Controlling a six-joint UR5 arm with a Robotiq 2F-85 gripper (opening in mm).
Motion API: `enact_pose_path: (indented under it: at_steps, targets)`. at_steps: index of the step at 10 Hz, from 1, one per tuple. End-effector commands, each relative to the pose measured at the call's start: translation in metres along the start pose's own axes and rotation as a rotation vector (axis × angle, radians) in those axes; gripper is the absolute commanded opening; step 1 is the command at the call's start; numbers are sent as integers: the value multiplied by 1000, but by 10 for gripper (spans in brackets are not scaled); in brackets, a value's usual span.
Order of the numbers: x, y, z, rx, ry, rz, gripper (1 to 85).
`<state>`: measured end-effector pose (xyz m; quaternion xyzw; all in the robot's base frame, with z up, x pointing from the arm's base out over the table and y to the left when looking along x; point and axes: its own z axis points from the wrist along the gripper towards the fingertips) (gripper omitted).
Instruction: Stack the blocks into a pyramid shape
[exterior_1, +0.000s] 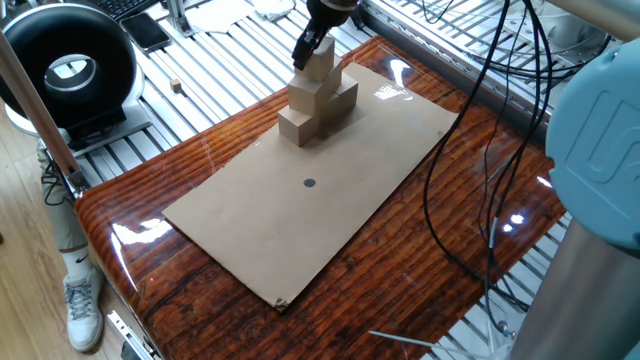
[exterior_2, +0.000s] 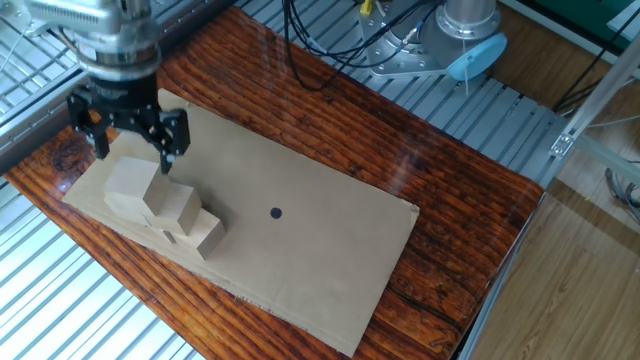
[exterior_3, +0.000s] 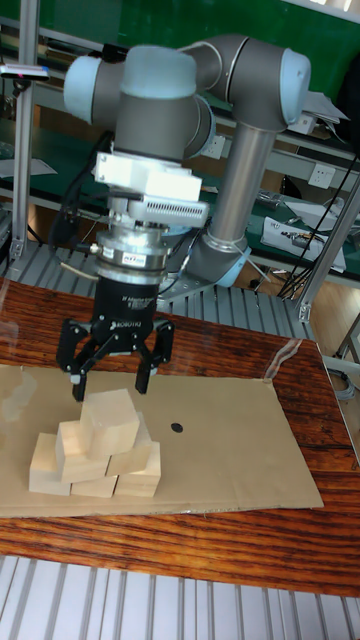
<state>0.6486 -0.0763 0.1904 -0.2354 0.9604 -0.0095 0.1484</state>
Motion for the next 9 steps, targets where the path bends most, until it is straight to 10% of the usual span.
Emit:
enact_pose_path:
  at_steps: [1, 2, 5, 9]
  targets:
    - [17, 23, -30, -52, 48, 62, 483]
    - [24, 35, -31, -65, 81, 129, 20]
    - [26, 64, -28, -140, 124, 261, 10]
    - [12, 62, -21, -109, 71, 278, 10]
